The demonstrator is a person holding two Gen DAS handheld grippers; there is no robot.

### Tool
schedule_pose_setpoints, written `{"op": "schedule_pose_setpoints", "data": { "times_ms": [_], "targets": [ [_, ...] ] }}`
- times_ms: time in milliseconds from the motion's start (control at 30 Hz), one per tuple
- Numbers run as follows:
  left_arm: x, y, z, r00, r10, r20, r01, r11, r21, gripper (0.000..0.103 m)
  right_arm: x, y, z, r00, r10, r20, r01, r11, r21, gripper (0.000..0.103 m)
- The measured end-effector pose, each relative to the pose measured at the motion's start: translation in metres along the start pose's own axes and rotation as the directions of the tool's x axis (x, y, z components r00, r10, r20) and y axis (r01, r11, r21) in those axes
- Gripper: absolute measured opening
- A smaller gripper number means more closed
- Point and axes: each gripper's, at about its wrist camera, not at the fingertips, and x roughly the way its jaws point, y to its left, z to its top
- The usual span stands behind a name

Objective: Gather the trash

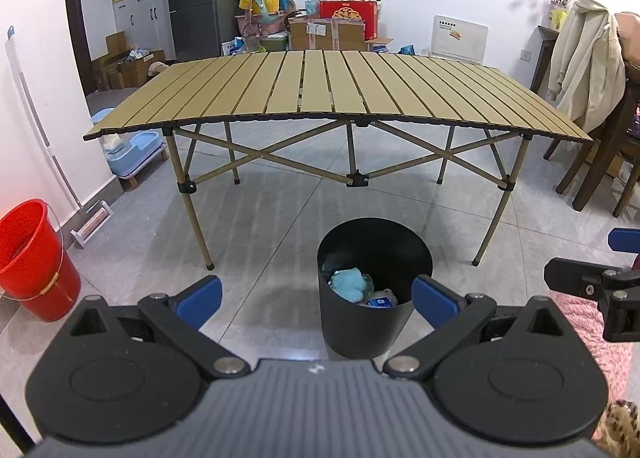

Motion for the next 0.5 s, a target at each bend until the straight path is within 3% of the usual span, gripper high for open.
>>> {"op": "schedule_pose_setpoints", "data": {
  "times_ms": [500],
  "targets": [
    [-0.003, -0.0001, -0.0009, 1.0, -0.002, 0.004, 0.002, 1.0, 0.015, 0.103, -0.0004, -0.0014, 0.0005, 1.0, -0.012, -0.001, 0.012, 1.0, 0.012, 0.103]
  ]
}}
